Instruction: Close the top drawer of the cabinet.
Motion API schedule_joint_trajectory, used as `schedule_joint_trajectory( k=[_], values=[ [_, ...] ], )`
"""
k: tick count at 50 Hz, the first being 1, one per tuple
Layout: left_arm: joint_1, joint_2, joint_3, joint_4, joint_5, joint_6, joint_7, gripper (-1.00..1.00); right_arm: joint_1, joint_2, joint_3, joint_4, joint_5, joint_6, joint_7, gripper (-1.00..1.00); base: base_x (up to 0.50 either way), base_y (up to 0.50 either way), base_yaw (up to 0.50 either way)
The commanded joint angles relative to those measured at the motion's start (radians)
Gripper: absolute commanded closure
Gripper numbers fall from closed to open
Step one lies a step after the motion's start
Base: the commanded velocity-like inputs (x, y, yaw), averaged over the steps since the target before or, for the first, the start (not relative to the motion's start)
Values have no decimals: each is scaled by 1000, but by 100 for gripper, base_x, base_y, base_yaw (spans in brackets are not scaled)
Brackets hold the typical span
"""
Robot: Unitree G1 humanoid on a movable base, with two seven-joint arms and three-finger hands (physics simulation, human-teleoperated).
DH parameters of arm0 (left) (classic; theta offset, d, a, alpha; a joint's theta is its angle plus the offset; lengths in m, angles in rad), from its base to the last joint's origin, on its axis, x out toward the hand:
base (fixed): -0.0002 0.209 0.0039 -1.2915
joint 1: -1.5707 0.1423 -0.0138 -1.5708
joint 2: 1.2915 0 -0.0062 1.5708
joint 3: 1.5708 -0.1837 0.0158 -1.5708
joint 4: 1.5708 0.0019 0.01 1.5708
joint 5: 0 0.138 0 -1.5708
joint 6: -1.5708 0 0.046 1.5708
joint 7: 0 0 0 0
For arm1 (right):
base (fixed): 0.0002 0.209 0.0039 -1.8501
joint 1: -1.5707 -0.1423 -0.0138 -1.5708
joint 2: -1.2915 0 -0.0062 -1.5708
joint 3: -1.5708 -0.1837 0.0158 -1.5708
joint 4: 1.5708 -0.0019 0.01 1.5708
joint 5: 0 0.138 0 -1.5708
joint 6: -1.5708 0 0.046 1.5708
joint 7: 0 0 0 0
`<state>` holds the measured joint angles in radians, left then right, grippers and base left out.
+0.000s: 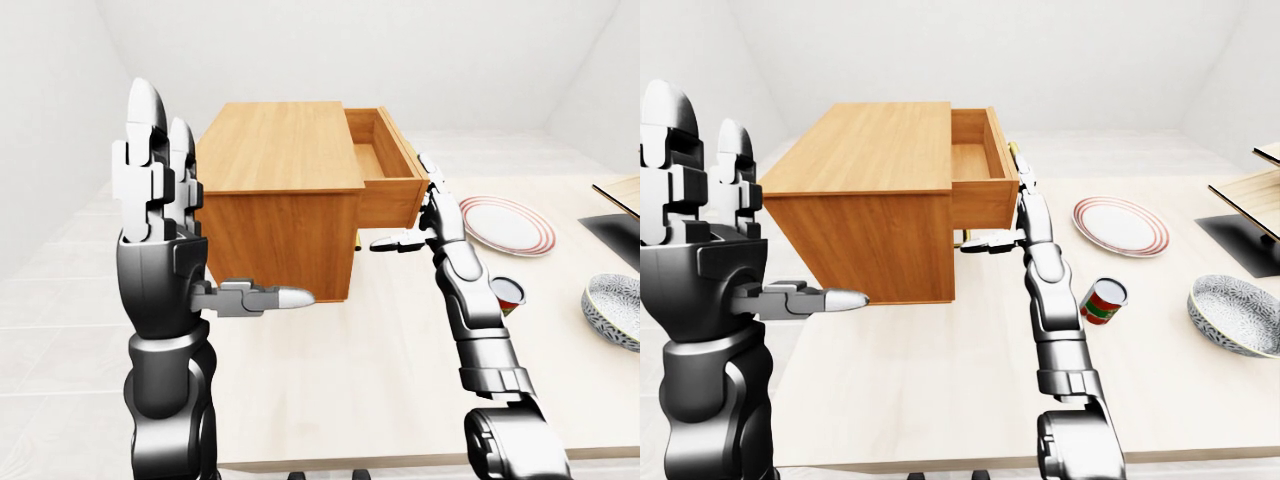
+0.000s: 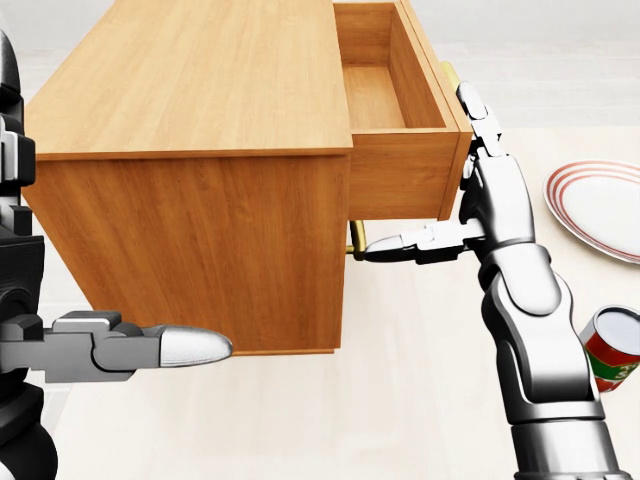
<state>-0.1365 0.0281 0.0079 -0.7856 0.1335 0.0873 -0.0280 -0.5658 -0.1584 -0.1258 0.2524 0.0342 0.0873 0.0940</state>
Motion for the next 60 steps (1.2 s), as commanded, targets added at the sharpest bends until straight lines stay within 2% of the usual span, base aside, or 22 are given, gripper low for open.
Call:
schedule_joint_trajectory(
  k=[1, 31, 60],
  values=[
    [4, -4, -2, 1, 0, 0, -4, -100, -61, 31, 50, 96, 18, 0, 62, -100, 0, 0, 1],
    [3, -4, -5, -6, 5, 0, -4, -100, -41, 65, 76, 78, 5, 0, 83, -100, 1, 0, 1],
    [6, -5, -3, -3, 4, 0, -5, -100, -25, 136, 130, 88, -24, 0, 132, -100, 1, 0, 1]
  ],
)
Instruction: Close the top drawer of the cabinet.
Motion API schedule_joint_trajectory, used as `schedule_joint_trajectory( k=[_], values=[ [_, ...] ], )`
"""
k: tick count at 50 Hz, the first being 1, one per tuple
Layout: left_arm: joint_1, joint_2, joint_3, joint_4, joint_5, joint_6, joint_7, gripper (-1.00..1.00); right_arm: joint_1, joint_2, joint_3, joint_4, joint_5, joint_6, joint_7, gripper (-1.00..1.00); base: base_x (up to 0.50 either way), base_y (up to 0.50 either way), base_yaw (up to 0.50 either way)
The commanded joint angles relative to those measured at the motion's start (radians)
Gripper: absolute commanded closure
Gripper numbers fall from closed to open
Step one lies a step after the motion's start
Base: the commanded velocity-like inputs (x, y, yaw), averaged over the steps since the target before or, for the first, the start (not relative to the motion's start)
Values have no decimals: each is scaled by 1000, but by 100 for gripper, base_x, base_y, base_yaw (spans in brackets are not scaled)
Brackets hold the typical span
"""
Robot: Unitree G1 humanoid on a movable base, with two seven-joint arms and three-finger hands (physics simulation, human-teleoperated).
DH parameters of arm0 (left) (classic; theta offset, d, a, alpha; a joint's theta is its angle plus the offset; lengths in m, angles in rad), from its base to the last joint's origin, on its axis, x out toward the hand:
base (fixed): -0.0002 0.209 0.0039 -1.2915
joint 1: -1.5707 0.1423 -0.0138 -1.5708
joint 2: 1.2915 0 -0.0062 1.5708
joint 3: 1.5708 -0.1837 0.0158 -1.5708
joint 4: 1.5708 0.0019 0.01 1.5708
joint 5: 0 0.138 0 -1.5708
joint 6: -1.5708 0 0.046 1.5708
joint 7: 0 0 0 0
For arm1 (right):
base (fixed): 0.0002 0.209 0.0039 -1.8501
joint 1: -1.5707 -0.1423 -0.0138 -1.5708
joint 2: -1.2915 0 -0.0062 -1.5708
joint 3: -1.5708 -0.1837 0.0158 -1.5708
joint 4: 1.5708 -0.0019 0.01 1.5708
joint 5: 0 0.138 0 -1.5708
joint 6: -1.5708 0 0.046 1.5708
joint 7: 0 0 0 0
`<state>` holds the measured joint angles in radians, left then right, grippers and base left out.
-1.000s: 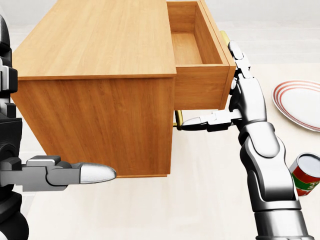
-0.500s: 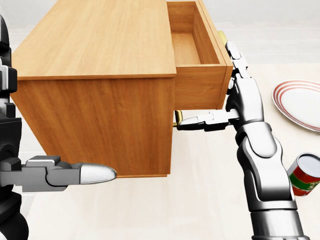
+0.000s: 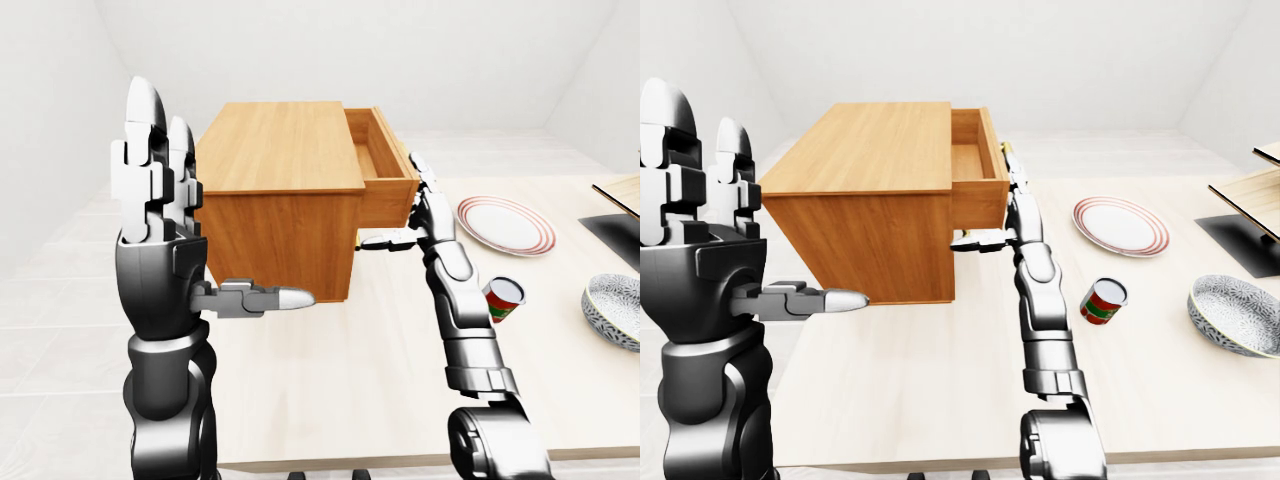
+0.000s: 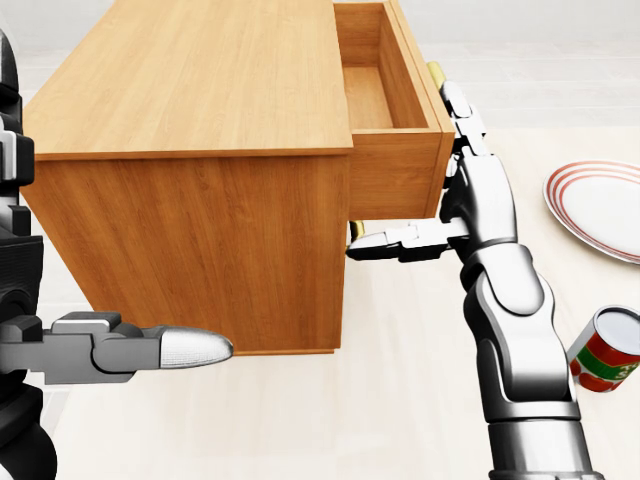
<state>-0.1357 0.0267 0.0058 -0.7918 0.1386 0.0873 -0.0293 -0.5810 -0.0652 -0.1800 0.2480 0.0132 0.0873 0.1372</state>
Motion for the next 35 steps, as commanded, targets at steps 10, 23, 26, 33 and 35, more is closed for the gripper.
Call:
schedule_joint_trajectory(
  k=[10, 23, 26, 33, 35],
  values=[
    [7, -4, -3, 2, -1, 0, -3, -100, -14, 67, 195, 136, -6, 0, 107, -100, 1, 0, 1],
    [8, -4, -1, 1, -1, 0, -3, -100, -16, 103, 222, 195, -22, 0, 131, -100, 0, 0, 1],
    [6, -4, -2, -1, -1, 0, -3, -100, -14, 110, 228, 187, -26, 0, 137, -100, 0, 0, 1],
    [7, -3, -2, 9, 0, 0, -5, -100, -21, 128, 234, 227, -31, 0, 142, -100, 0, 0, 1],
    [9, -3, -1, 12, -1, 0, -5, -100, -22, 134, 238, 237, -33, 0, 146, -100, 1, 0, 1]
  ],
)
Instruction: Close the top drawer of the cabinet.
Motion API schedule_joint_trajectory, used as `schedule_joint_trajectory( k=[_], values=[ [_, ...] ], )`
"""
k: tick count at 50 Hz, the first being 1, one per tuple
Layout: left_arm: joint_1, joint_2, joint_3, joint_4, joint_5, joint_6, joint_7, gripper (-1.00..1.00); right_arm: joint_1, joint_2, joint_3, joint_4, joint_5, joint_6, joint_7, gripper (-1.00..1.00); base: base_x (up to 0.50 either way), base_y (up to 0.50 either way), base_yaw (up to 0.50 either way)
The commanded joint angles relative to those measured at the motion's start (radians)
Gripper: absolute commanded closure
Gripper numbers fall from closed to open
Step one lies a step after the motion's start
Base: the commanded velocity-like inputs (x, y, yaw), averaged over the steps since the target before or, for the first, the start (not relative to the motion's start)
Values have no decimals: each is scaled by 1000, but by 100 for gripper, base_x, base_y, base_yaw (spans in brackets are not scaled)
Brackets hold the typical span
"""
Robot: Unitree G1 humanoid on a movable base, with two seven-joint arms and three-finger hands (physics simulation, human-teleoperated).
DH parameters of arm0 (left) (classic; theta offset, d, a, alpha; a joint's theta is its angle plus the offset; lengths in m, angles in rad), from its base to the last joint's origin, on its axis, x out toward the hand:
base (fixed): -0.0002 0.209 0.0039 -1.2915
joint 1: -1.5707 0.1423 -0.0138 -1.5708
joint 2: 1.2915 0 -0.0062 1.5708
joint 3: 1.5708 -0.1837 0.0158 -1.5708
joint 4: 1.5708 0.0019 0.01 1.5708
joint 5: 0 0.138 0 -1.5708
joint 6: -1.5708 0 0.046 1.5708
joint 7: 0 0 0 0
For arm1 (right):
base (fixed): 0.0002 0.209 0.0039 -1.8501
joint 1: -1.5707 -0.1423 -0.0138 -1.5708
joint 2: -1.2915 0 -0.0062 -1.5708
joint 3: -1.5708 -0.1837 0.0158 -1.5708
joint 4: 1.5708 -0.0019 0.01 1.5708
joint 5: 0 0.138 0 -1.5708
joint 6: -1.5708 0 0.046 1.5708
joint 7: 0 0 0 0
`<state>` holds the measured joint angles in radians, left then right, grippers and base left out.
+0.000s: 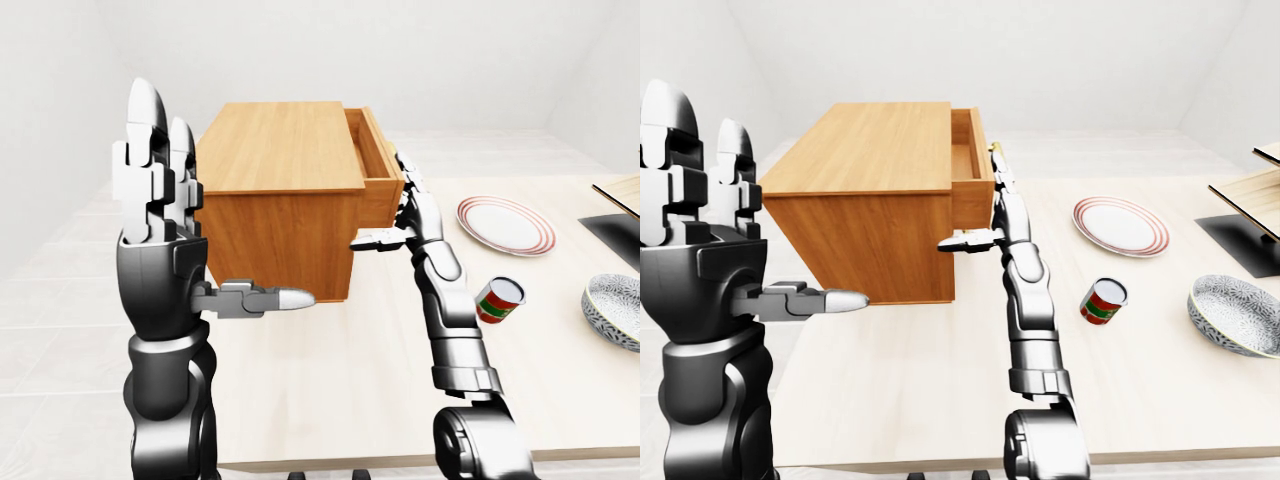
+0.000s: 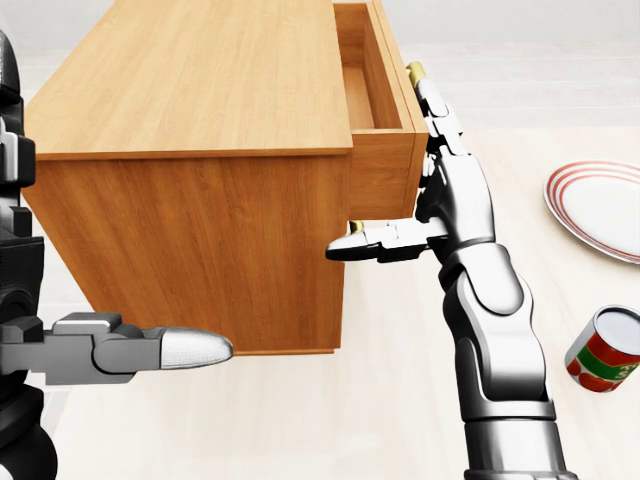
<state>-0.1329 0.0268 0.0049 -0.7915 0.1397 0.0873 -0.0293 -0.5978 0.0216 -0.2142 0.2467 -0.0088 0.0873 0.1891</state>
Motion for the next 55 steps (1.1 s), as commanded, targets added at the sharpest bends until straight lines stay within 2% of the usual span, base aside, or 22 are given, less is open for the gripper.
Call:
schedule_joint_trajectory(
  k=[1, 10, 13, 24, 32, 41, 55],
  values=[
    [6, -3, 0, 9, -2, 0, -6, -100, -9, 51, 273, 248, -12, 0, 94, -100, 0, 0, 1],
    [6, -4, -1, 2, -3, 0, -7, -100, -31, 81, 288, 300, -17, 0, 107, -100, 0, 0, 1],
    [8, -4, -1, -1, -2, 0, -6, -100, 1, 92, 308, 283, -27, 0, 125, -100, 0, 0, 1],
    [7, -4, 0, 4, -3, 0, -7, -100, -31, 151, 325, 431, -46, 0, 147, -100, 0, 0, 0],
    [9, -4, -1, 4, -3, 0, -6, -100, -63, 197, 330, 545, -53, -61, 164, -100, 0, 0, 1],
    [12, -4, -3, 2, -1, 0, -7, -100, -92, 263, 327, 723, -50, -175, 181, -100, 1, 0, 1],
    [11, -4, -3, 2, -2, 0, -10, -100, -131, 328, 319, 853, -60, -175, 212, -100, 1, 0, 1]
  ],
)
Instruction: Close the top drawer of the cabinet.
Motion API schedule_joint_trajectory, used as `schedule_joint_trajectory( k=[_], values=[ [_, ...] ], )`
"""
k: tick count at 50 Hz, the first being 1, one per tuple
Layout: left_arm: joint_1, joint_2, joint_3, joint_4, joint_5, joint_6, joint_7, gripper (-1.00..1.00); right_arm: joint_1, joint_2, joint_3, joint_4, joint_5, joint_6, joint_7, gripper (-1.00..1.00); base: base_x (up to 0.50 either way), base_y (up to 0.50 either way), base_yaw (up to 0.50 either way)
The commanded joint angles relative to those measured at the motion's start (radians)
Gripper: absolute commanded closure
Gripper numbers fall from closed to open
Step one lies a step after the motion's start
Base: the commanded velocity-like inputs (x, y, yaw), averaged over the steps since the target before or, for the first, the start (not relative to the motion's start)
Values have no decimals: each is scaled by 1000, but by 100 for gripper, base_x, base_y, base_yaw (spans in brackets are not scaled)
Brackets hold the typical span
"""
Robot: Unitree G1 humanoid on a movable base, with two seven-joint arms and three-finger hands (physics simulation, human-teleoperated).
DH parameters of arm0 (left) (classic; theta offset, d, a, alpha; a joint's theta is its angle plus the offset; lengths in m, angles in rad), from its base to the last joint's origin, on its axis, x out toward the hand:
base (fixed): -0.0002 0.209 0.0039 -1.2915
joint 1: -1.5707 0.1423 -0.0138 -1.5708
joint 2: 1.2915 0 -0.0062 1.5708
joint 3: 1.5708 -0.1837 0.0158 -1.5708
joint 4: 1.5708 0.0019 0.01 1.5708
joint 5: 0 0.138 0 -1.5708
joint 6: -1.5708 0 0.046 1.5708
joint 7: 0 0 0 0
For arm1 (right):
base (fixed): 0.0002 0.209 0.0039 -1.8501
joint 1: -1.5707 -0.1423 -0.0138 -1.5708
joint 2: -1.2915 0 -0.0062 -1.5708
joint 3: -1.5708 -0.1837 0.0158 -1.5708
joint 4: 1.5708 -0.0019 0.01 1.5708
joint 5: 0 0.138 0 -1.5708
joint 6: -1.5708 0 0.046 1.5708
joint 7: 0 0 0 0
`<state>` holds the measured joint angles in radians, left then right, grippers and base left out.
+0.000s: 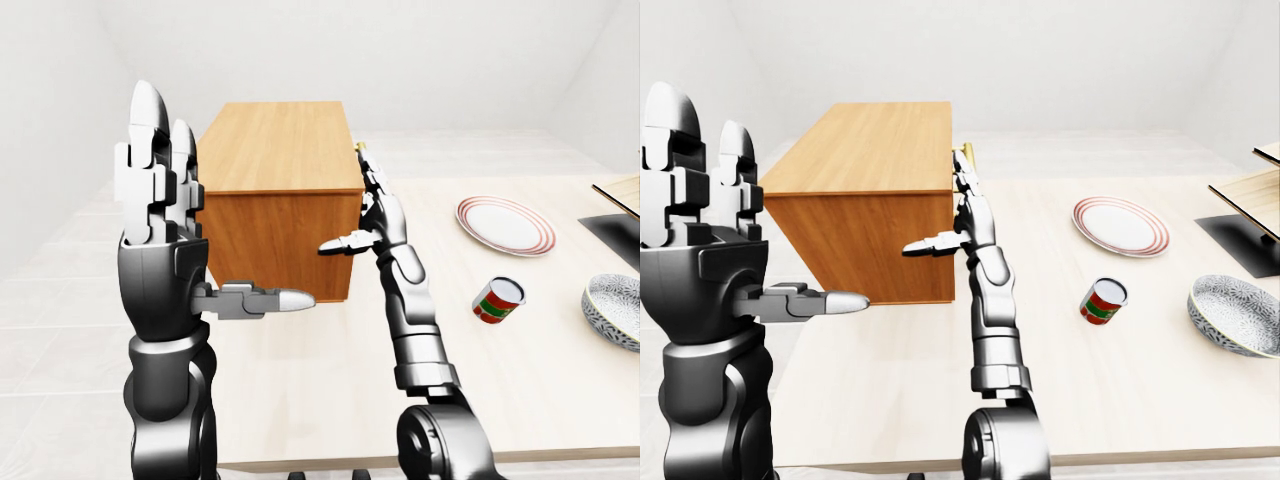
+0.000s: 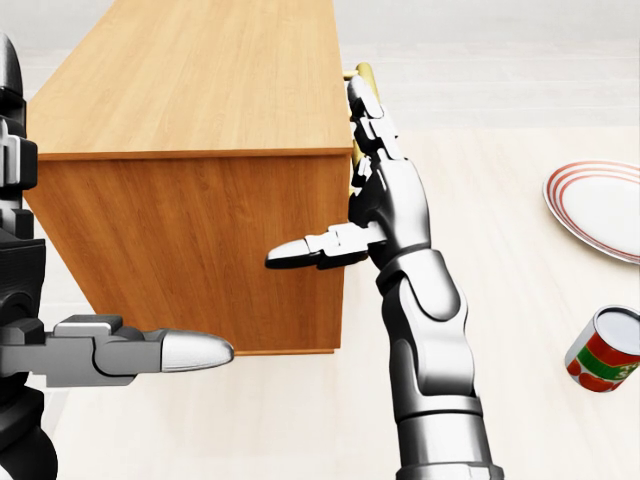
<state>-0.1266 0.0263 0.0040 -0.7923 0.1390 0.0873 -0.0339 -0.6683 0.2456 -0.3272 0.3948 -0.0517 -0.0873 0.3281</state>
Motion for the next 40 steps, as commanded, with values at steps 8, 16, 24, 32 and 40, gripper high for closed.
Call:
schedule_joint_trajectory(
  k=[8, 16, 24, 32, 40],
  values=[
    [3, -3, -6, -4, 5, 0, -6, -100, -75, 103, 433, 763, -31, 0, 93, -100, 0, 0, 1],
    [5, -5, -5, -5, 4, 0, -7, -100, -69, 103, 430, 774, -50, 0, 105, -100, 0, 0, 0],
    [5, -5, -4, -3, 2, 0, -7, -100, -63, 103, 423, 767, -53, 0, 104, -100, 0, 0, 0],
    [6, -5, -5, -7, 4, 0, -6, -100, -66, 103, 412, 727, -46, 0, 78, -100, 0, 0, 0],
    [9, -5, -4, -4, 1, 0, -7, -100, -46, 57, 401, 548, -24, 0, 32, -100, 1, 0, 1]
  ],
)
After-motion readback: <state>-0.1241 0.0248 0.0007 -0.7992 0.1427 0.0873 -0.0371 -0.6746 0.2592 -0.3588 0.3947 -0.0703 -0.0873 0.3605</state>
